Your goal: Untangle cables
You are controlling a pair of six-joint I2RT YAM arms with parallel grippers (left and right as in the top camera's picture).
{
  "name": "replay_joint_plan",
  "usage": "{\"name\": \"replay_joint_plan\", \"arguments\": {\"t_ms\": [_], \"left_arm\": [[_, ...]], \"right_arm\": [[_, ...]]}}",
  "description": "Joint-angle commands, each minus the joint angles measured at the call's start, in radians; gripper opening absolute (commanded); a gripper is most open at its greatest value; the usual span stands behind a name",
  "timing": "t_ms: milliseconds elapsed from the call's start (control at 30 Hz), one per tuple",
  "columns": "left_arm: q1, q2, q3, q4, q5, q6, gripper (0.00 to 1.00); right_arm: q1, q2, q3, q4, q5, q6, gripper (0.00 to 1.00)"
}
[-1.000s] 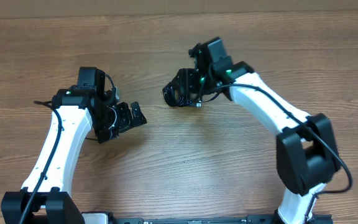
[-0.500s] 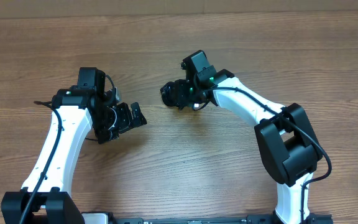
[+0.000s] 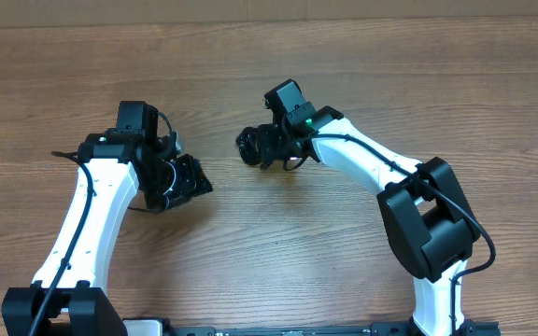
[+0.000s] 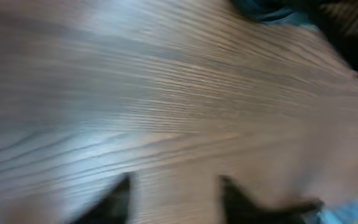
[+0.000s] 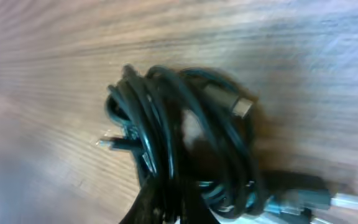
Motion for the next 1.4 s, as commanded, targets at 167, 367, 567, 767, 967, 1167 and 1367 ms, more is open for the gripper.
{"name": "replay_joint_plan", "arguments": {"t_ms": [167,367,567,767,967,1167,1367], "left_arm": [[0.001,0.008,0.114,0.064,0.358,0.199,0.72],[0.001,0.008,0.165,0.067,0.431,0.188,1.00],[-0.002,0.008,0.165,0.061,0.463,0.160,0.83],[-0.002,0.008,0.165,0.052,0.340,0.072,0.23],[-0.002,0.008,0.164,0.005,0.182,0.016,0.05],[-0.002,0.008,0.164,-0.008,0.194,0.016,0.33],[-0.002,0.008,0.164,-0.011,0.126,0.015,0.13]], "right_arm": [[-0.019,-0.370,0.096,-0.201,-0.328,-0.083,0.04],[-0.019,-0.438,0.096,-0.346,-0.305,-0.077,0.04],[-0.019,-0.438,0.096,-0.278,-0.520,-0.077,0.04],[-0.019,-0.438,0.096,-0.303,-0.339,-0.017,0.04],[-0.019,-0.438,0.096,-0.331,-0.205,0.061,0.04],[-0.016,-0.437,0.094,-0.391,-0.074,0.114,0.27],[0.003,-0.436,0.061,-0.444,-0.074,0.099,0.63]]}}
